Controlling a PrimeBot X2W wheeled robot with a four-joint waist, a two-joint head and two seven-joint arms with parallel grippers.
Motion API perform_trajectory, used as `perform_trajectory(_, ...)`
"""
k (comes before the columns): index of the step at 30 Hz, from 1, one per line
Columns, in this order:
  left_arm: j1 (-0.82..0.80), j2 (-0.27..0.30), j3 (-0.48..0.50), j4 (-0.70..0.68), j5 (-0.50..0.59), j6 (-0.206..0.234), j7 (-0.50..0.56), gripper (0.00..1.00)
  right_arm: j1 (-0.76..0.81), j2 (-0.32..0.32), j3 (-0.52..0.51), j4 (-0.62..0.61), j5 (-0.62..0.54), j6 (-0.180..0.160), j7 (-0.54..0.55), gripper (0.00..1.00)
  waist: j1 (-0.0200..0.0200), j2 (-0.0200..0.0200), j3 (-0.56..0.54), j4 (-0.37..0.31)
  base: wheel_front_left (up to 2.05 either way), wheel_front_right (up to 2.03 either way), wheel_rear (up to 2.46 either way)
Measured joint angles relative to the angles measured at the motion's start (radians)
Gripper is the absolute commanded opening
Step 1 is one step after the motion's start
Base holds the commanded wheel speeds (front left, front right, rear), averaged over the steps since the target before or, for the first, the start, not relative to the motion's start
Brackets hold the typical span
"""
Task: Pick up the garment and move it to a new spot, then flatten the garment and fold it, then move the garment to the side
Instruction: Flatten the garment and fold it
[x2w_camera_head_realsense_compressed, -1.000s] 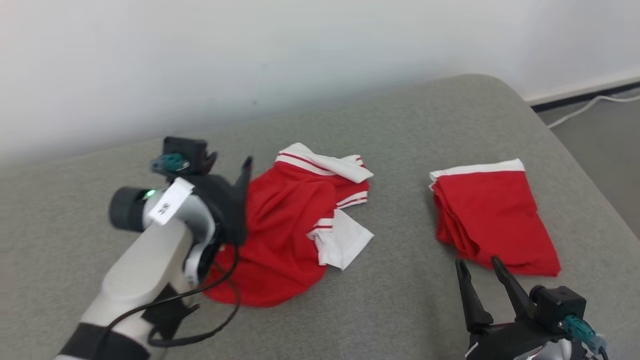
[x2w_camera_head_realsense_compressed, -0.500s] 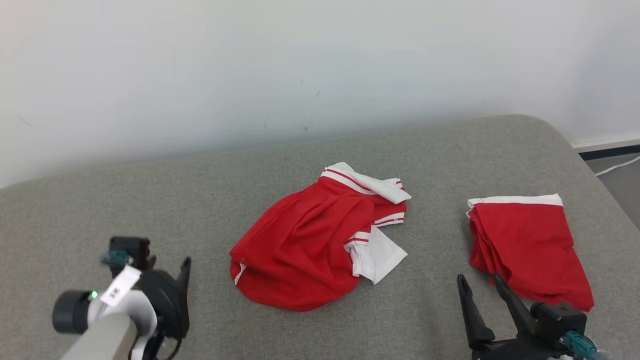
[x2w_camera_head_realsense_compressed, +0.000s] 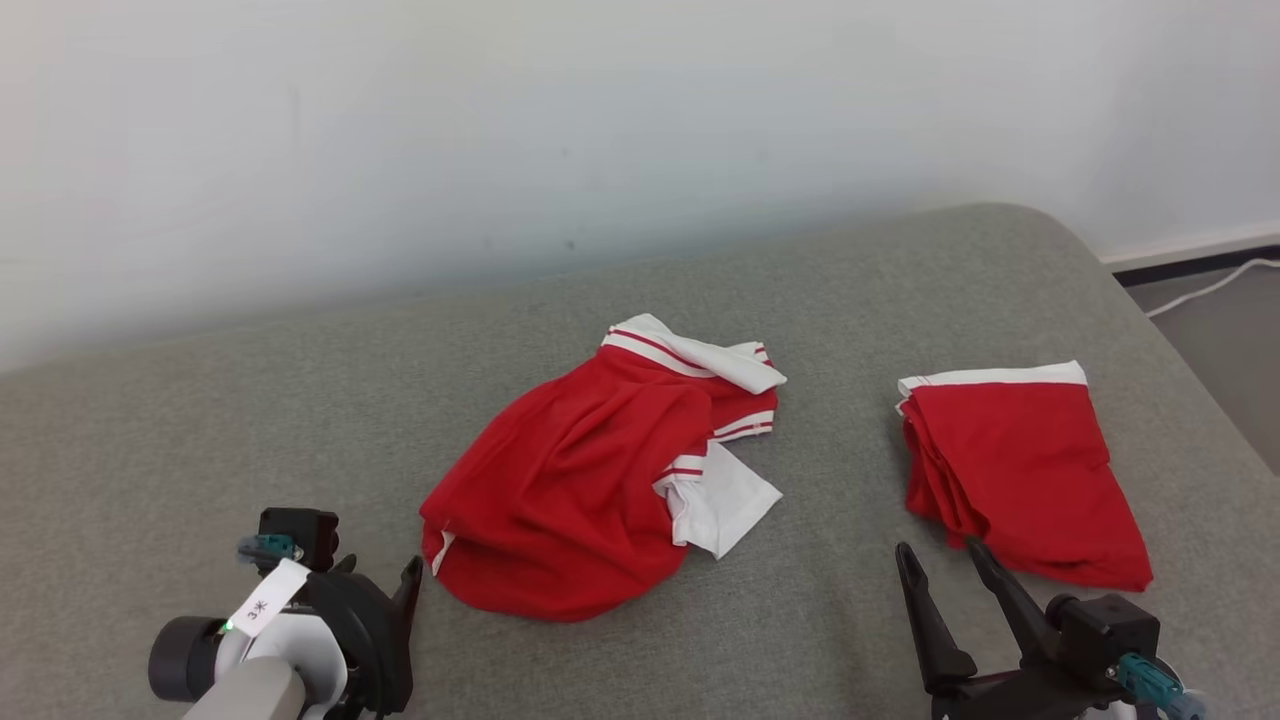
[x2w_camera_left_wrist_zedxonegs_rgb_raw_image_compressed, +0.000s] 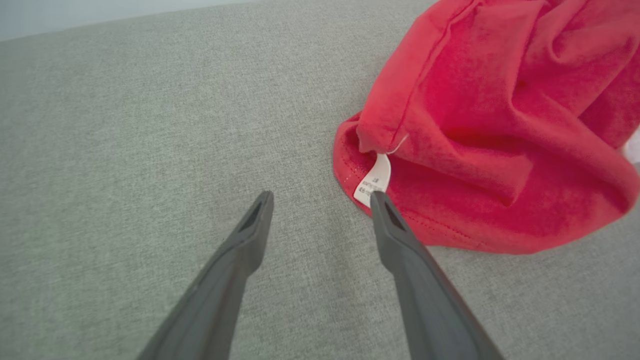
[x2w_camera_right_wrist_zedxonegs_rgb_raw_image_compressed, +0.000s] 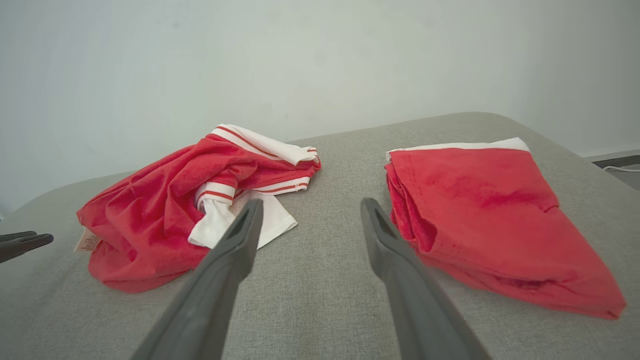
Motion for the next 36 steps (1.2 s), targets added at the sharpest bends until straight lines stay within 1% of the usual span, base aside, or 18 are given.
perform_trajectory(11,-0.046,-0.010,-0.010,-0.003,0.001,-0.001,0.027,1.00,-0.023,-0.001,-0.002,-0.024,0.000,0.000,0.009,1.00,0.0001,0.0000,0.055,-0.051,0.00,0.00,0.00)
perform_trajectory(16,-0.095,-0.008,-0.006,0.015,0.021,0.011,0.036,1.00,-0.049,0.000,-0.003,-0.028,0.000,0.000,0.016,1.00,0.0002,0.0001,0.082,-0.072,0.00,0.00,0.00)
perform_trajectory(19,-0.108,-0.008,-0.009,0.029,0.026,0.010,0.044,1.00,-0.053,-0.001,-0.011,-0.027,0.000,-0.005,0.016,1.00,0.0001,0.0001,0.094,-0.080,0.00,0.00,0.00)
perform_trajectory(20,-0.109,-0.008,-0.010,0.032,0.026,0.010,0.044,0.75,-0.054,-0.001,-0.012,-0.027,0.000,-0.005,0.016,1.00,0.0002,0.0001,0.097,-0.082,0.00,0.00,0.00)
perform_trajectory(21,-0.109,-0.008,-0.011,0.034,0.026,0.010,0.045,0.75,-0.054,-0.001,-0.012,-0.027,0.000,-0.005,0.016,1.00,0.0002,0.0001,0.099,-0.083,0.00,0.00,0.00)
perform_trajectory(22,-0.110,-0.007,-0.015,0.035,0.026,0.007,0.051,0.35,-0.054,-0.001,-0.012,-0.027,0.000,-0.005,0.016,1.00,0.0002,0.0001,0.100,-0.084,0.00,0.00,0.00)
perform_trajectory(23,-0.110,-0.007,-0.016,0.036,0.027,0.004,0.052,0.00,-0.054,-0.001,-0.013,-0.027,0.000,-0.005,0.016,1.00,0.0002,0.0001,0.102,-0.085,0.00,0.00,0.00)
perform_trajectory(30,-0.153,-0.010,-0.015,0.045,0.031,0.002,0.052,0.00,-0.055,0.000,-0.021,-0.026,0.000,-0.007,0.015,1.00,0.0002,0.0001,0.104,-0.071,0.00,0.00,0.00)
perform_trajectory(32,-0.156,-0.006,-0.015,0.049,0.041,0.009,0.050,0.00,-0.055,-0.001,-0.026,-0.026,0.000,-0.015,0.015,1.00,0.0002,0.0001,0.103,-0.063,0.00,0.00,0.00)
perform_trajectory(34,-0.169,0.007,-0.019,0.054,0.073,0.015,0.044,0.00,-0.055,-0.002,-0.029,-0.026,0.000,-0.015,0.013,1.00,0.0002,0.0001,0.100,-0.054,0.00,0.00,0.00)
perform_trajectory(36,-0.195,0.032,-0.025,0.053,0.102,0.020,0.039,0.00,-0.055,-0.003,-0.030,-0.024,0.000,-0.015,0.011,1.00,0.0002,0.0001,0.097,-0.045,0.00,0.00,0.00)
